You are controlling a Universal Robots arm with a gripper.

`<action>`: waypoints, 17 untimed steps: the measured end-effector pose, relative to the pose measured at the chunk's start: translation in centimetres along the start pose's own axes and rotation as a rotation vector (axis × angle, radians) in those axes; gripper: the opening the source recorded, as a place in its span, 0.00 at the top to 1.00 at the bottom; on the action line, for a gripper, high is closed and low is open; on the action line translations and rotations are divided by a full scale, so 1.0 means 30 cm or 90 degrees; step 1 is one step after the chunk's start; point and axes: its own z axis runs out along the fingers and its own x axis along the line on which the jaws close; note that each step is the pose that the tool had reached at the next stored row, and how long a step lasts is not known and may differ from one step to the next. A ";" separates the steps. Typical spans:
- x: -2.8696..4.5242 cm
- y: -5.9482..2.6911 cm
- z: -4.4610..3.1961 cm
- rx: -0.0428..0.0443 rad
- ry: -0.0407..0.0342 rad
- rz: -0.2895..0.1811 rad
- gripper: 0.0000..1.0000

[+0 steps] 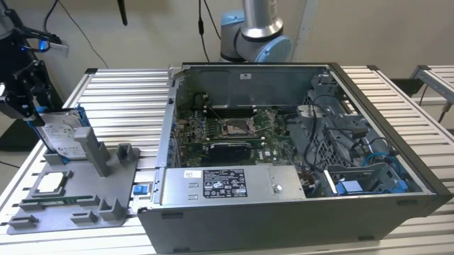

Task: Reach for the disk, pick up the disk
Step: 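Pick up the disk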

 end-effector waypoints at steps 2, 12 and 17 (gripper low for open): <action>0.000 0.000 0.012 0.0000 0.0000 0.000 0.00; 0.001 -0.001 0.073 0.0002 -0.0005 0.000 0.00; 0.001 -0.001 0.098 0.0030 -0.0031 0.000 0.00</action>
